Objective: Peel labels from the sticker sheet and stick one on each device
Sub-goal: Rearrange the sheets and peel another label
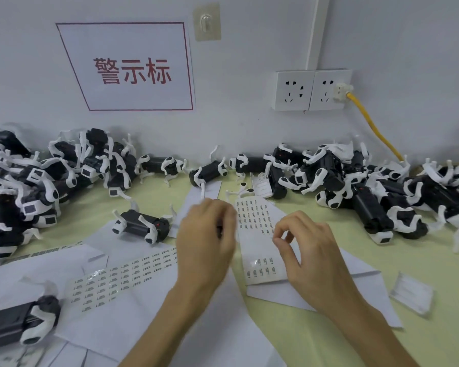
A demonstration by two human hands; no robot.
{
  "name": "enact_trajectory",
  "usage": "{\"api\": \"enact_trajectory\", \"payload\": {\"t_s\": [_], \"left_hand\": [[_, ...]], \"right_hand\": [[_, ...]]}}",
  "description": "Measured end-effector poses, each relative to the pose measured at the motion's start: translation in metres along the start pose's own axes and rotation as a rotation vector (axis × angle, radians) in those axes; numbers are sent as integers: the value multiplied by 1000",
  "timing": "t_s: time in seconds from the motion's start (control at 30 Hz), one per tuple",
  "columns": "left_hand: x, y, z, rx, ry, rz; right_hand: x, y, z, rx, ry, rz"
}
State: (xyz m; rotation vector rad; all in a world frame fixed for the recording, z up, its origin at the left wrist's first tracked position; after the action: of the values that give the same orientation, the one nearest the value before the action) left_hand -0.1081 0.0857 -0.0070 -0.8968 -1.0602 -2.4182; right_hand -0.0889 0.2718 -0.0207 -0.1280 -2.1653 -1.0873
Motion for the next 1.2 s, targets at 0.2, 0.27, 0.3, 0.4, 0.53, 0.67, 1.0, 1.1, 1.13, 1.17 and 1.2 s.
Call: {"api": "enact_trajectory", "payload": {"t_s": [0.2, 0.27, 0.3, 0.4, 0.53, 0.67, 1.0, 1.1, 1.13, 1.17, 1.2], "left_hand": [[74, 3, -60, 317, 524, -354], [85, -3, -71, 347, 569, -529], [87, -7, -74, 357, 586, -636], [85, -21, -76, 378, 580, -820], [82, -34, -74, 384, 539, -792], [74, -31, -61, 53, 587, -681], [10, -23, 19, -1282, 667, -452], [4, -23, 20, -1293, 575, -529], [5, -21, 18, -1269, 594, -498], [8, -19, 14, -1268, 644, -433], [10, -16, 9, -1298, 706, -349]], "right_hand": [[-3, 2, 1, 238, -175, 31], [-4, 0, 0, 298, -202, 28], [-4, 0, 0, 312, -205, 31], [-3, 0, 1, 323, -218, 38], [-3, 0, 4, 339, -256, 52], [-1, -1, 5, 520, -400, 61], [3, -13, 1, 1194, -684, 147], [4, -9, 7, 1160, -663, 254], [4, -7, 9, 1153, -653, 273], [5, -4, 11, 1147, -642, 295], [6, 0, 15, 1137, -632, 322]]}}
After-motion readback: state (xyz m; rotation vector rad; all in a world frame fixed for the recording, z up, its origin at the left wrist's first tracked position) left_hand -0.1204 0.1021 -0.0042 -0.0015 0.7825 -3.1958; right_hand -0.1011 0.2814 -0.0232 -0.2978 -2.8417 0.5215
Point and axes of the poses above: each hand's wrist, its own x-axis towards the middle knuckle, its own y-axis out of the back of the hand, z = x × y, the point moved 2 cm from there along x, towards the middle knuckle
